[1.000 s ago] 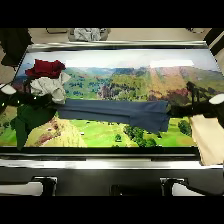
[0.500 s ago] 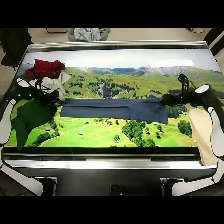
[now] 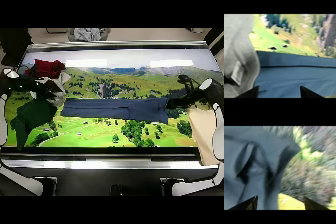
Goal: Fold the shirts.
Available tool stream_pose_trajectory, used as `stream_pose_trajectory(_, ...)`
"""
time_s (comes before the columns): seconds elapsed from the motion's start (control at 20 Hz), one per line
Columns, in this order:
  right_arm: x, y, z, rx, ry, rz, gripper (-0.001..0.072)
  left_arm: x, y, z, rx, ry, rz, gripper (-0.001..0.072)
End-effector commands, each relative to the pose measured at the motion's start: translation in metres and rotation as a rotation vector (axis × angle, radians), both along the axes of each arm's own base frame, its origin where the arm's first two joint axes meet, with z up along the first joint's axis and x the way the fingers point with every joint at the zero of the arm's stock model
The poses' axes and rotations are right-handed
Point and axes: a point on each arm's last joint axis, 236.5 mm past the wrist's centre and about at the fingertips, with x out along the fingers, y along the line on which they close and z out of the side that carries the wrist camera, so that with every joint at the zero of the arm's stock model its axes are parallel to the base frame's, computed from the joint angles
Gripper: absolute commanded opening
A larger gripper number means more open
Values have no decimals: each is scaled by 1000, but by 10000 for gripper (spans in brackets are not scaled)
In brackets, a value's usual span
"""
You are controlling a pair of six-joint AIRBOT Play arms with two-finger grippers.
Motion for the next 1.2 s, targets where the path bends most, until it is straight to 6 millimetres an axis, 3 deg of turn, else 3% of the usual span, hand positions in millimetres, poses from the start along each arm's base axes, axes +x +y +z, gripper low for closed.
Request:
stream_pose_trajectory(0.0,-16,23,-20,110,104,37,703,-7,-15,55,22,-111,-62,618)
stream_pose_trajectory(0.1,-3,37,-19,181,63,8,703,-11,-23,78,33,-159,-78,618)
stream_pose_trajectory(0.2,11,38,-10,265,6,-48,701,-14,-29,89,44,-193,-106,618)
stream_pose_trajectory(0.3,28,28,21,450,-95,-144,693,-15,-32,90,44,-195,-111,618)
stream_pose_trajectory(0.4,26,-2,41,562,-140,-230,693,-14,-34,88,43,-193,-115,618)
stream_pose_trajectory(0.5,-9,-27,24,513,-34,-228,702,-15,-37,87,42,-190,-121,618)
stream_pose_trajectory(0.55,-26,-32,8,471,36,-218,702,-15,-39,87,41,-190,-126,618)
stream_pose_trajectory(0.65,-37,-26,-11,472,94,-216,702,-15,-43,87,40,-189,-134,618)
stream_pose_trajectory(0.95,-8,9,-41,565,79,-239,707,-17,-54,87,35,-184,-148,618)
stream_pose_trajectory(1.15,8,38,-43,653,55,-224,708,-18,-59,87,33,-184,-158,618)
